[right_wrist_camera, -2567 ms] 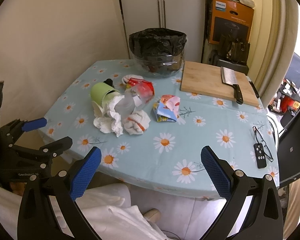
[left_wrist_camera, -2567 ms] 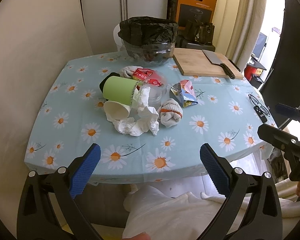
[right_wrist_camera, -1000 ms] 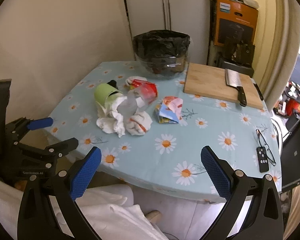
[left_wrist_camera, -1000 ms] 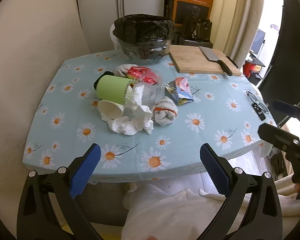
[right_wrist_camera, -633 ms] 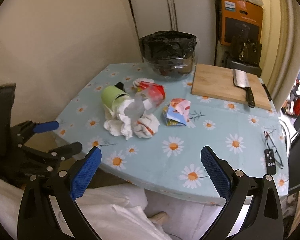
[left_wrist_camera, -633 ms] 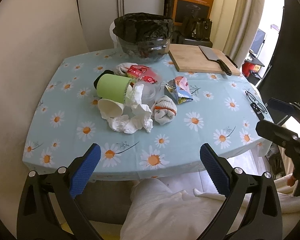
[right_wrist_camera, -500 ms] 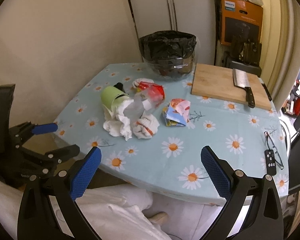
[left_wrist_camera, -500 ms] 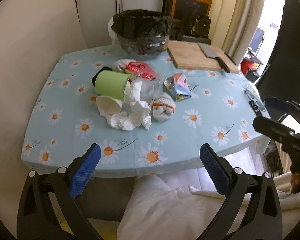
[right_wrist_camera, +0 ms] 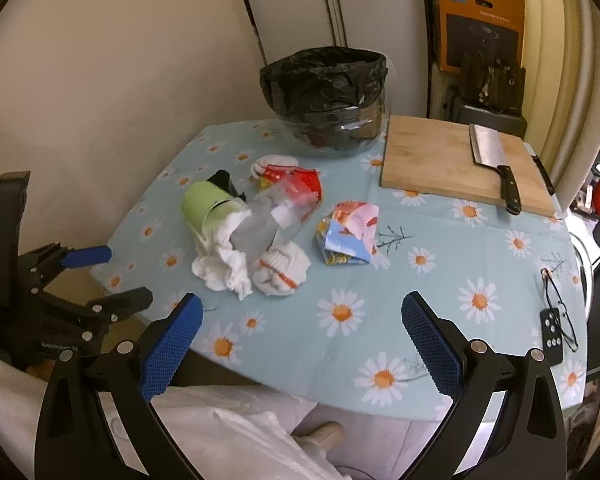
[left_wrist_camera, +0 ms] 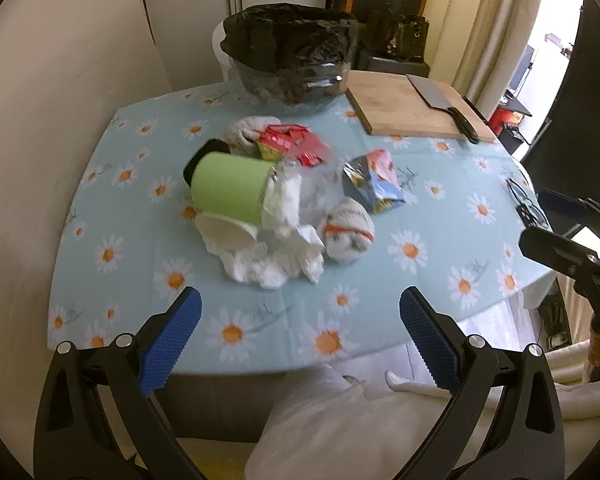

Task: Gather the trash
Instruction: 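Grasp the green cup with the left tool while the right tool grasps the snack bag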

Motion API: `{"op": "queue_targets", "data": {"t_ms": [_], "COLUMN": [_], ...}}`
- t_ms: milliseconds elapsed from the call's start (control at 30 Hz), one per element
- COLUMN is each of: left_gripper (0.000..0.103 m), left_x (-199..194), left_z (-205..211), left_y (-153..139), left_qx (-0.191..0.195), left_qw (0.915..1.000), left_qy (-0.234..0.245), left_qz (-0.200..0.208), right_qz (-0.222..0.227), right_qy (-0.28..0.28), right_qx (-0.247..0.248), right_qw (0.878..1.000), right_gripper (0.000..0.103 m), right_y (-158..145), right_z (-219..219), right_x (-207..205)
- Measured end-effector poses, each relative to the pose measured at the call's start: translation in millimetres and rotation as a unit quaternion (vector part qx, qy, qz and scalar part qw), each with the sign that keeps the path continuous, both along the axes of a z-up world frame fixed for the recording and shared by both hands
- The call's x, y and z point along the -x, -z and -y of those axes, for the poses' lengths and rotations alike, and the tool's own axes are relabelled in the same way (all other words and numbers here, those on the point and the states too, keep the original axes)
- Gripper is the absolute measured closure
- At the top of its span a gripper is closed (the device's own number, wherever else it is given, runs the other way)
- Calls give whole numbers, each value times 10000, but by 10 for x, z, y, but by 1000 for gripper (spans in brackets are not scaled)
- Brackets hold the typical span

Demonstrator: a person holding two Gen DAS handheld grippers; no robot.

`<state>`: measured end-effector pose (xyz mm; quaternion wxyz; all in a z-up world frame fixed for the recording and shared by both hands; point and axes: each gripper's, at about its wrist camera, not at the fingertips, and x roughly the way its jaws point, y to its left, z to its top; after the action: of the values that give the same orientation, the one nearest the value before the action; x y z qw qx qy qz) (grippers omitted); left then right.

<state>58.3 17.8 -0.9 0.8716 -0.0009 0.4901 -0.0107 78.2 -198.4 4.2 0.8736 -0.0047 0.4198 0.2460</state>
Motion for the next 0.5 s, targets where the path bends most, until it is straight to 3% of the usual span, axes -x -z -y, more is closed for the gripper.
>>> {"op": "queue_targets", "data": {"t_ms": [500], "left_gripper": [6], "left_x": [-882], "left_z": [-346], "left_y": [215], "left_qx": [141], "left_qw": [9989], "left_qy": [14], "left_qz": [-437], "right_qz": [-411], "right_qy": [28], "right_qx": [652], "right_qw": [9970], "right_gripper": [8], "right_y": [307], "right_z": [-152], "right_x": [-952]}}
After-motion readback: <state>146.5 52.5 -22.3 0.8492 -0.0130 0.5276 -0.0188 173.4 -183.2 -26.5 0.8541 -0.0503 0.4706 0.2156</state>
